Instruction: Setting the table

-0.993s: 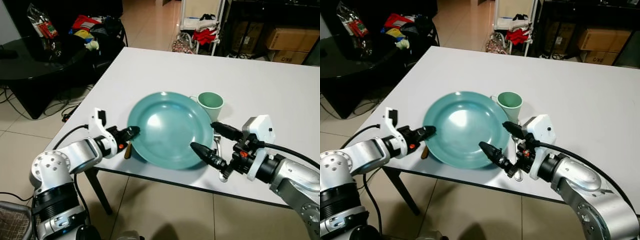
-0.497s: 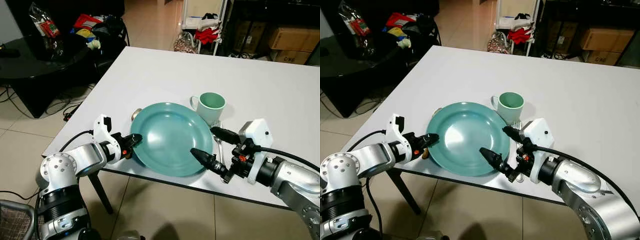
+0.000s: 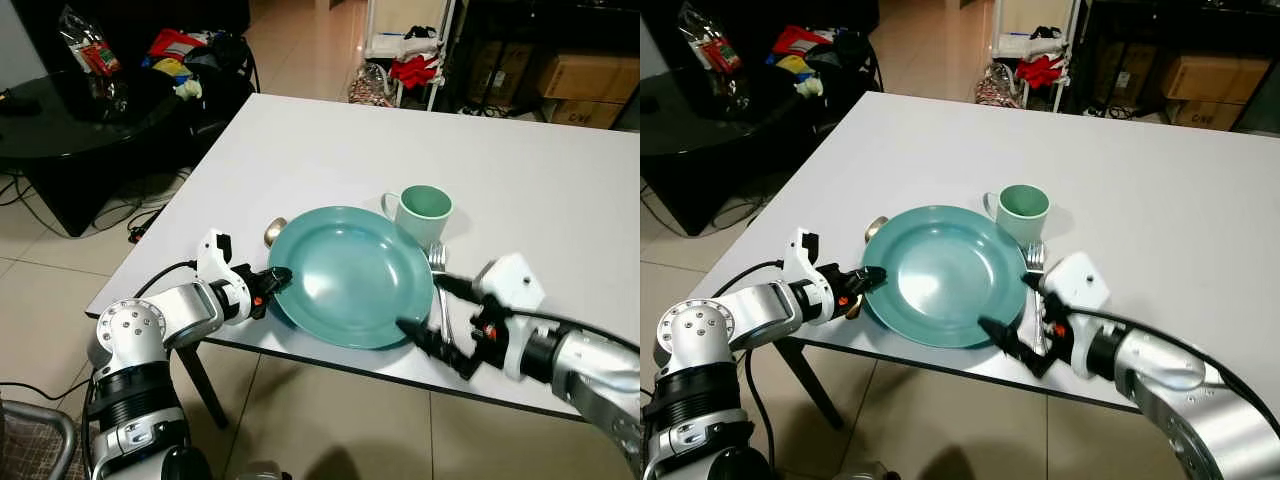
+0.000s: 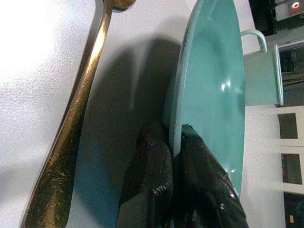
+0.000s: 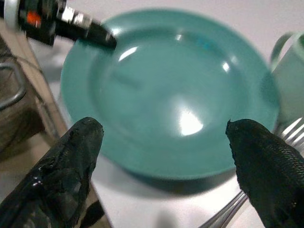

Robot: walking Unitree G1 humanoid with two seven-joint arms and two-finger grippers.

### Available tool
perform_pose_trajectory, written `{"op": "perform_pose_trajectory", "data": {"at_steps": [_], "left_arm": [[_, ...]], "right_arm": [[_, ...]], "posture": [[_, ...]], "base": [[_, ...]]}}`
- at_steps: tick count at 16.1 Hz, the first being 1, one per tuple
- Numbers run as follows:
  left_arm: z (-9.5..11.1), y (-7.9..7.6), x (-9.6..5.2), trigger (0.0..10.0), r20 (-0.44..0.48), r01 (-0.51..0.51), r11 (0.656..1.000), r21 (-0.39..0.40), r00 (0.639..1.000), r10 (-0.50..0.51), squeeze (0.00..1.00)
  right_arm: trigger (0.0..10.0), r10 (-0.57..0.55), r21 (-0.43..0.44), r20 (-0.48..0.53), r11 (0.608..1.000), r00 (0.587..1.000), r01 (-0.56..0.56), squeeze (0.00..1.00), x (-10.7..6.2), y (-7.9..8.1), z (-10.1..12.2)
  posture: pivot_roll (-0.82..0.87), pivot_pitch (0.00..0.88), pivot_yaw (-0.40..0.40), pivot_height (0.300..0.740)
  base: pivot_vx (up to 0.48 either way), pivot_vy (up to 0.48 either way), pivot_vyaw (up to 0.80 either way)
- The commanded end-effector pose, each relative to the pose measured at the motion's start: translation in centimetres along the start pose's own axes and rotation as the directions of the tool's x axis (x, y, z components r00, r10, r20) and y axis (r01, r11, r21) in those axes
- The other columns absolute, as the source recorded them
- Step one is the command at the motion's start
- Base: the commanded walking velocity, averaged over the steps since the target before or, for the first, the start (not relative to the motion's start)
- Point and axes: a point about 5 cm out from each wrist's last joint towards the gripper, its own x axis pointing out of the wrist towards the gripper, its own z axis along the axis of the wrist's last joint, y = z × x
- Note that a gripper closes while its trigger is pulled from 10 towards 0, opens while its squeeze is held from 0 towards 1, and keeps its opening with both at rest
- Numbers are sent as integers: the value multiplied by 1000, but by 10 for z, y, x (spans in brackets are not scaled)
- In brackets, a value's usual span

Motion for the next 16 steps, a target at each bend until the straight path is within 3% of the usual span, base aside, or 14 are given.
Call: {"op": "perform_pose_trajectory", "data": {"at_steps": [1, 2, 3, 8, 12, 13, 14, 16], "left_arm": [[1, -1, 3, 10000, -17, -38, 999, 19, 999, 39, 365], [1, 0, 3, 10000, -19, -43, 999, 17, 999, 43, 365], [1, 1, 3, 10000, -25, -51, 999, 14, 998, 51, 984], [1, 9, 1, 10000, -40, -92, 995, 42, 995, 93, 1000], [3, 16, -10, 10000, -48, -122, 981, 149, 990, 130, 1000], [5, 21, -17, 10000, -42, -135, 976, 171, 989, 144, 600], [7, 24, -26, 10000, -33, -143, 970, 195, 988, 153, 0], [16, 20, -53, 10000, 25, -97, 963, 252, 995, 94, 0]], "right_arm": [[10000, 13, -17, -10, 1000, 1000, -13, 0, -1, 2, 0], [10000, 14, -17, -10, 1000, 1000, -14, 0, -1, 3, 0], [10000, 19, -18, -15, 1000, 1000, -19, 0, -1, 4, -1], [10000, 21, -28, -20, 999, 1000, -21, 0, -2, 5, 1], [10000, 22, -39, -20, 999, 1000, -22, 0, -3, 4, 3], [10000, 20, -42, -15, 999, 1000, -21, 0, -3, 4, 5], [10000, 19, -44, -11, 999, 1000, -19, 0, -3, 3, 6], [10000, 14, -32, 6, 999, 1000, -14, 0, -5, 4, 8]], "posture": [[49, 0, 65, 740], [48, 0, 66, 740], [48, 0, 67, 740], [46, 0, 68, 740], [47, 0, 70, 740], [45, 0, 73, 740], [41, 0, 79, 740], [41, 0, 81, 740]], "base": [[0, 0, 0], [0, 0, 0], [0, 0, 0], [0, 0, 0], [0, 0, 0], [0, 0, 0], [0, 0, 0], [0, 0, 0]]}}
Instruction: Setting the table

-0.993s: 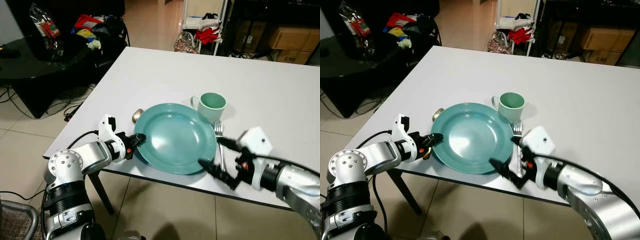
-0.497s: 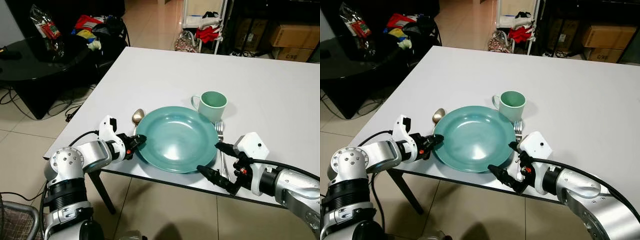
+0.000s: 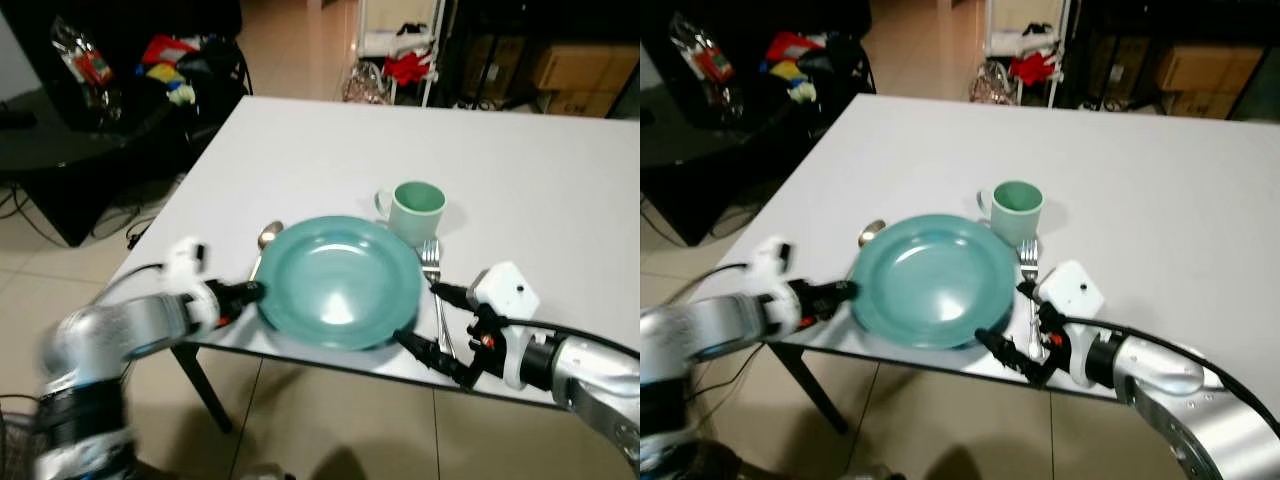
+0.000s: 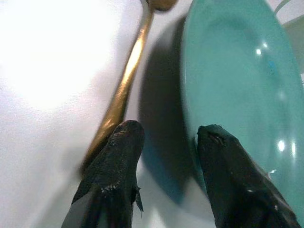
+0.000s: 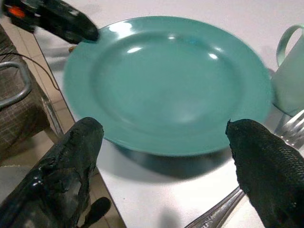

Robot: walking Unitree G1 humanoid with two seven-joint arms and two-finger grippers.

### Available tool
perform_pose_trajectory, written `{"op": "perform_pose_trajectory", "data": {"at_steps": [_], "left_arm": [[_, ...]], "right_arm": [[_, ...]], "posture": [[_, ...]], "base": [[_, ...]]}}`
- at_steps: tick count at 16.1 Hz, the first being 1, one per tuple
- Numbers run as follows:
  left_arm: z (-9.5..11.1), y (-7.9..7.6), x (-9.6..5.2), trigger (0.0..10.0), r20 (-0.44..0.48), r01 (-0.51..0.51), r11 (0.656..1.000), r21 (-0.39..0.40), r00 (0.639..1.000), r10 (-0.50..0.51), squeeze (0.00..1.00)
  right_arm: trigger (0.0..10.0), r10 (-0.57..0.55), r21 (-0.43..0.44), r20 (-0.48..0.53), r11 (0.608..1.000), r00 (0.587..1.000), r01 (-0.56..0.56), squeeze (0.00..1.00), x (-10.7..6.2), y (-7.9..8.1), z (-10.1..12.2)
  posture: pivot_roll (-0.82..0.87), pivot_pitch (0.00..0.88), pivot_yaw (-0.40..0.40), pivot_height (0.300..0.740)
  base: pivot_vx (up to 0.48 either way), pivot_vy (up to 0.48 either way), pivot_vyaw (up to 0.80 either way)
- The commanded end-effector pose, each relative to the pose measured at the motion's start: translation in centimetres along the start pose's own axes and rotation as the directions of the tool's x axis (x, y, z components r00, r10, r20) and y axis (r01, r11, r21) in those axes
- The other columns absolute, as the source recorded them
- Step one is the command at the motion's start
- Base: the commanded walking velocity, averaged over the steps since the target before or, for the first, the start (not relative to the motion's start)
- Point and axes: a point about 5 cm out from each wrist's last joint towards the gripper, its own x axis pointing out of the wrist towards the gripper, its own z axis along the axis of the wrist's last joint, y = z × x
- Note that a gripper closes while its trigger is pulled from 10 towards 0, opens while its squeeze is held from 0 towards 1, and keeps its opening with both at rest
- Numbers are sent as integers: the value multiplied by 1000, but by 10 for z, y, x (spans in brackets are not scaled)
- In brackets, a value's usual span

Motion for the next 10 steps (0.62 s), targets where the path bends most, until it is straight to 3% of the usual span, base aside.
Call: {"op": "perform_pose_trajectory", "data": {"at_steps": [1, 3, 6, 7, 8, 9, 10], "left_arm": [[13, -9, -22, 10000, 72, 61, 995, 80, 995, -67, 0], [21, -20, -41, 10000, 110, 93, 976, 194, 987, -116, 0], [21, -39, -44, 10000, 122, 160, 950, 268, 973, -198, 0], [23, -41, -46, 10000, 185, 146, 947, 287, 961, -204, 0], [32, -36, -50, 10000, 342, 29, 951, 306, 930, -138, 0], [42, -33, -56, 10000, 501, -163, 917, 364, 864, -45, 0], [42, -36, -58, 10000, 580, -307, 858, 411, 815, 14, 0]], "right_arm": [[10000, -17, 22, 25, 1000, 1000, 16, 0, -2, 0, 4], [10000, -32, 38, 63, 999, 997, 30, 0, 3, 2, 8], [10000, -36, 22, 96, 999, 995, 34, 0, 7, 4, 12], [10000, -82, 14, 130, 997, 988, 81, 0, 8, 2, 15], [10000, -157, -7, 177, 987, 972, 161, 0, 9, 0, 19], [10000, -208, -12, 219, 976, 953, 215, 0, 11, 1, 22], [10000, -269, 29, 255, 962, 929, 271, 0, 14, 4, 24]], "posture": [[43, 0, 79, 740], [49, 0, 72, 740], [56, 0, 64, 740], [54, 0, 63, 740], [47, 0, 65, 740], [44, 0, 66, 740], [40, 0, 68, 740]], "base": [[0, 0, 0], [0, 0, 0], [0, 0, 0], [0, 0, 0], [0, 0, 800], [0, 0, 800], [0, 0, 800]]}}
